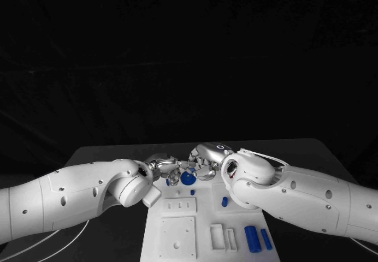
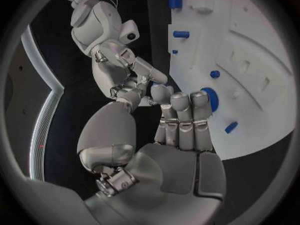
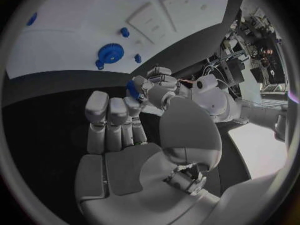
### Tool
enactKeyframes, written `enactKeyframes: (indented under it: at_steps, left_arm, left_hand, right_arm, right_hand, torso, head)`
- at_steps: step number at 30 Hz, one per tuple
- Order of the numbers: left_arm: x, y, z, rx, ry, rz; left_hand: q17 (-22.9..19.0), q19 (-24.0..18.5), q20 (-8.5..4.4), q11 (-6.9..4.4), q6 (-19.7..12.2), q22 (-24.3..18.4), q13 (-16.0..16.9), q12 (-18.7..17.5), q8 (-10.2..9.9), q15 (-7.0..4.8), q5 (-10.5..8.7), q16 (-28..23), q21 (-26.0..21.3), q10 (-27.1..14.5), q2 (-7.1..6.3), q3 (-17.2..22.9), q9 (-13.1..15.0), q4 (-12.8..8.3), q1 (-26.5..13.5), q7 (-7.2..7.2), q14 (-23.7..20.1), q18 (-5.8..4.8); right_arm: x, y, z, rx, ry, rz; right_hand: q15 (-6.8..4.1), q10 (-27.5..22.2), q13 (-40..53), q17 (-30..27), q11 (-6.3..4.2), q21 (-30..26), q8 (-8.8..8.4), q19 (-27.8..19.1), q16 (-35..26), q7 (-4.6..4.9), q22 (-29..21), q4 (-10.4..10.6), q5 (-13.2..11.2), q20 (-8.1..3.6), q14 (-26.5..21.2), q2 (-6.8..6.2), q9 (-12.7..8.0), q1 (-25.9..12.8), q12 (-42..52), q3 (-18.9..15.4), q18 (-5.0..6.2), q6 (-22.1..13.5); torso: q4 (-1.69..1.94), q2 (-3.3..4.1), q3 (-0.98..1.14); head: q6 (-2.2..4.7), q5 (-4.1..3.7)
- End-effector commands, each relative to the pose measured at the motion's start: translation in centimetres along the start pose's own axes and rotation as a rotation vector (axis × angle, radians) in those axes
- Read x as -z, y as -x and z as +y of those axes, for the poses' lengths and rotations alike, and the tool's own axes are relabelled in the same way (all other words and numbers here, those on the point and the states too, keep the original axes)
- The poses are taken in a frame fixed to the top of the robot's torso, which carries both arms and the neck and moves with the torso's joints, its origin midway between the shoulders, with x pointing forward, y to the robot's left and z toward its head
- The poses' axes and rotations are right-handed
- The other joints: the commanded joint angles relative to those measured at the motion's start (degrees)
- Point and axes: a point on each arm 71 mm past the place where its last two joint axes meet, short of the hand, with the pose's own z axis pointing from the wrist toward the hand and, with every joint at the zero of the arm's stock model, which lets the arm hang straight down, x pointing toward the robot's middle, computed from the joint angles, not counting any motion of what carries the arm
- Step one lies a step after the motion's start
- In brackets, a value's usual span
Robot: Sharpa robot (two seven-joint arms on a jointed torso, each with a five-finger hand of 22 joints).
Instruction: Assemble the parts on the task board
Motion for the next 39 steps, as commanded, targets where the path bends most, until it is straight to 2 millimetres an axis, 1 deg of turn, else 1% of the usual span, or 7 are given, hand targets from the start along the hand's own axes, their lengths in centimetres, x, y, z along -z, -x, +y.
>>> enactKeyframes:
  at_steps: [1,14,20,29,34,36,39]
  left_arm:
    - [-0.04,-0.3,-0.34,-0.012,-0.014,0.01]
    - [-0.05,-0.3,-0.33,-0.012,-0.012,0.01]
    - [-0.05,-0.35,-0.34,-0.011,-0.012,0.013]
    - [-0.13,-0.31,-0.35,-0.008,-0.011,0.012]
    - [-0.09,-0.25,-0.3,-0.003,-0.011,0.013]
    - [-0.08,-0.23,-0.31,-0.003,-0.014,0.014]
    - [-0.08,-0.22,-0.29,-0.003,-0.013,0.015]
  left_hand:
    - [-0.13,-0.31,-5.03,0.03,0.22,1.03,0.08,0.3,-0.02,-0.18,-0.17,0.47,0.45,-0.53,0.93,-0.22,0.11,-0.39,0.17,-0.25,-0.45,0.17]
    - [-0.64,-0.89,-5.12,0.04,0.46,0.87,0.09,0.81,-0.05,-0.17,-0.06,1.04,1.12,-0.78,3.23,-0.7,0.39,-2.26,1.49,-0.25,-0.76,0.04]
    - [-1.02,-1.22,-5.18,-0.01,0.85,0.75,-0.03,1.03,-0.02,-0.22,0.33,1.37,1.48,-0.84,5.49,-0.54,0.55,-3.79,2.52,-0.31,-0.91,-0.02]
    - [-1.71,-1.68,-5.19,0.02,1.34,0.52,-0.35,1.37,-0.13,-0.2,3.01,2.0,2.14,-0.8,9.2,-0.09,0.76,-7.37,3.62,-0.3,-1.14,-0.25]
    - [-2.18,-1.89,-5.21,0.02,1.64,0.3,-0.62,1.5,-0.23,-0.19,6.16,2.37,2.49,-0.8,11.44,0.58,0.89,-9.11,3.46,-0.3,-1.28,-0.37]
    - [-2.62,-2.08,-5.23,-0.07,1.88,-0.07,-0.86,1.51,-0.36,-0.25,2.04,2.52,2.47,-0.99,11.45,4.88,0.92,-9.35,4.8,-0.38,-1.47,-0.41]
    - [-2.98,-2.06,-5.2,-0.04,2.22,-0.24,-1.03,1.64,-0.4,-0.22,2.04,2.74,2.76,-1.04,11.21,7.09,1.0,-8.88,4.24,-0.36,-1.55,-0.59]
  right_arm:
    - [0.0,-0.22,0.49,0.016,0.014,0.016]
    - [-0.04,-0.68,0.9,0.017,0.02,0.032]
    - [-0.03,-0.78,0.88,0.019,0.019,0.037]
    - [-0.05,-1.0,0.79,0.021,0.014,0.044]
    - [-0.05,-1.07,0.57,0.022,0.008,0.047]
    - [-0.08,-1.11,0.45,0.022,0.005,0.047]
    - [-0.09,-1.15,0.32,0.023,0.001,0.048]
  right_hand:
    - [-0.46,-0.09,-0.07,0.09,-0.3,0.25,0.63,0.05,-0.32,2.0,0.76,-0.12,-0.19,-0.32,0.03,0.09,1.43,-0.02,0.0,0.36,5.15,3.7]
    - [-0.46,-0.09,-0.07,0.08,-0.29,0.23,0.61,0.06,-0.33,2.0,0.74,-0.14,-0.19,-0.29,0.04,0.1,1.42,-0.06,-0.01,0.45,5.15,3.7]
    - [-0.46,-0.1,-0.07,0.08,-0.29,0.23,0.6,0.07,-0.34,2.0,0.74,-0.15,-0.19,-0.28,0.04,0.1,1.42,-0.07,-0.01,0.48,5.15,3.7]
    - [-0.45,-0.1,-0.07,0.08,-0.29,0.22,0.59,0.07,-0.35,2.01,0.73,-0.17,-0.19,-0.26,0.04,0.1,1.42,-0.1,-0.02,0.53,5.15,3.7]
    - [-0.45,-0.1,-0.06,0.07,-0.29,0.22,0.58,0.07,-0.36,2.01,0.73,-0.18,-0.19,-0.26,0.04,0.1,1.41,-0.11,-0.02,0.56,5.15,3.7]
    - [-0.45,-0.11,-0.06,0.07,-0.29,0.22,0.58,0.08,-0.36,2.01,0.73,-0.19,-0.19,-0.25,0.04,0.1,1.41,-0.11,-0.02,0.57,5.15,3.7]
    - [-0.45,-0.11,-0.06,0.07,-0.29,0.22,0.57,0.08,-0.37,2.01,0.72,-0.19,-0.19,-0.25,0.04,0.1,1.41,-0.12,-0.02,0.59,5.15,3.69]
  torso:
    - [0.02,-0.01,-0.02]
    - [0.05,0.0,-0.03]
    - [0.03,-0.02,-0.05]
    - [-0.05,-0.01,0.01]
    - [-0.04,0.01,-0.01]
    - [0.0,0.0,-0.02]
    - [0.02,0.0,0.0]
  head:
    - [0.02,0.02]
    - [-0.24,0.16]
    - [-0.25,0.16]
    - [-0.17,0.24]
    - [-0.18,0.21]
    - [-0.2,0.17]
    - [-0.21,0.17]
